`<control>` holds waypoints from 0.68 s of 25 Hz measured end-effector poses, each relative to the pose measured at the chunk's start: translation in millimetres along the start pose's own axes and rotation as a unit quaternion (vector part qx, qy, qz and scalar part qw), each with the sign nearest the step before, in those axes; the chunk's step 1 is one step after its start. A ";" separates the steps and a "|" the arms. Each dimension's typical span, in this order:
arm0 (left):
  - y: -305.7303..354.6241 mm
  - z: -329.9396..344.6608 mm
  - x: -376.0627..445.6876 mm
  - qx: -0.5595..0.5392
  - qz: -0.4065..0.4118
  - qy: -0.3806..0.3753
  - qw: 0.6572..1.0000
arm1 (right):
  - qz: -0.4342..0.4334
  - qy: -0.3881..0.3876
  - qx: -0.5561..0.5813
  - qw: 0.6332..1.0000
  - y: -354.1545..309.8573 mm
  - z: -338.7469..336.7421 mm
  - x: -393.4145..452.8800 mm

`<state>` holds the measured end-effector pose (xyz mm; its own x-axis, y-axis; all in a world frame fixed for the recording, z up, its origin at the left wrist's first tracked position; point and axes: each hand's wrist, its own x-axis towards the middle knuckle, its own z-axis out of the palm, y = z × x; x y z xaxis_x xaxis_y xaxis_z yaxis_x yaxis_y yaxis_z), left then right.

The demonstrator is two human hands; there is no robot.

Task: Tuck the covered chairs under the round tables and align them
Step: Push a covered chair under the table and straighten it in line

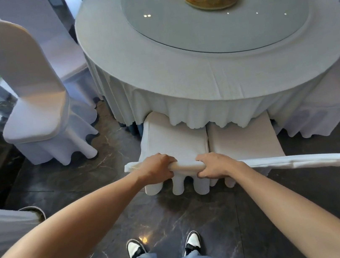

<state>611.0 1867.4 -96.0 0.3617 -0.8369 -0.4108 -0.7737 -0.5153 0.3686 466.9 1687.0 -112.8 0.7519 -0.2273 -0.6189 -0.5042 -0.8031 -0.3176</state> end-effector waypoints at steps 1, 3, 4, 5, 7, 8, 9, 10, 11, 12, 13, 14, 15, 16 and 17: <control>-11.3 -5.6 -6.1 -0.002 0.000 -0.001 1.000 | -0.002 -0.025 -0.014 1.000 -12.6 -6.3 5.6; -36.4 -17.0 -19.8 -0.006 -0.007 -0.008 1.000 | -0.006 -0.075 -0.039 0.996 -36.9 -17.3 19.0; -49.6 -21.9 -26.7 -0.009 -0.017 -0.005 1.000 | -0.009 -0.104 -0.065 0.992 -50.3 -21.9 24.5; -67.0 -25.9 -33.4 -0.012 -0.028 -0.002 1.000 | -0.009 -0.134 -0.089 0.987 -66.4 -25.8 30.3; -97.9 -39.2 -41.8 0.001 -0.043 0.004 0.999 | -0.011 -0.176 -0.105 0.979 -90.8 -37.5 45.4; -103.6 -41.9 -43.2 0.002 -0.048 0.005 0.999 | -0.011 -0.190 -0.090 0.978 -93.5 -40.0 45.0; -149.4 -58.1 -58.3 -0.012 -0.071 0.022 0.997 | -0.019 -0.193 -0.080 0.978 -134.8 -44.7 71.0; -173.4 -68.6 -66.5 -0.018 -0.081 0.030 0.996 | -0.015 -0.184 -0.054 0.981 -156.4 -48.3 83.7; -189.2 -76.3 -68.1 -0.017 -0.090 0.029 0.995 | -0.019 -0.168 -0.032 0.985 -168.8 -54.2 90.0; -216.7 -86.4 -72.6 -0.016 -0.099 0.043 0.994 | -0.027 -0.147 -0.030 0.988 -193.9 -61.3 104.2; -245.5 -99.4 -80.5 -0.019 -0.115 0.050 0.992 | -0.029 -0.125 -0.046 0.991 -221.8 -66.6 122.4; -271.7 -109.9 -86.5 -0.024 -0.128 0.054 0.990 | -0.029 -0.102 -0.060 0.993 -246.5 -69.5 137.9; -301.5 -123.2 -93.2 -0.025 -0.143 0.066 0.987 | -0.043 -0.079 -0.078 0.993 -275.6 -74.0 155.7; -325.4 -135.8 -99.6 -0.026 -0.148 0.082 0.985 | -0.055 -0.056 -0.087 0.993 -300.5 -79.4 169.9; -349.7 -149.8 -108.2 -0.028 -0.152 0.095 0.983 | -0.065 -0.034 -0.090 0.993 -328.0 -85.7 183.3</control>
<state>920.4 2110.5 -55.5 0.6665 -0.6593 -0.3481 -0.5866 -0.7519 0.3009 806.5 1861.5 -60.5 0.7717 -0.0831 -0.6305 -0.3163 -0.9103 -0.2671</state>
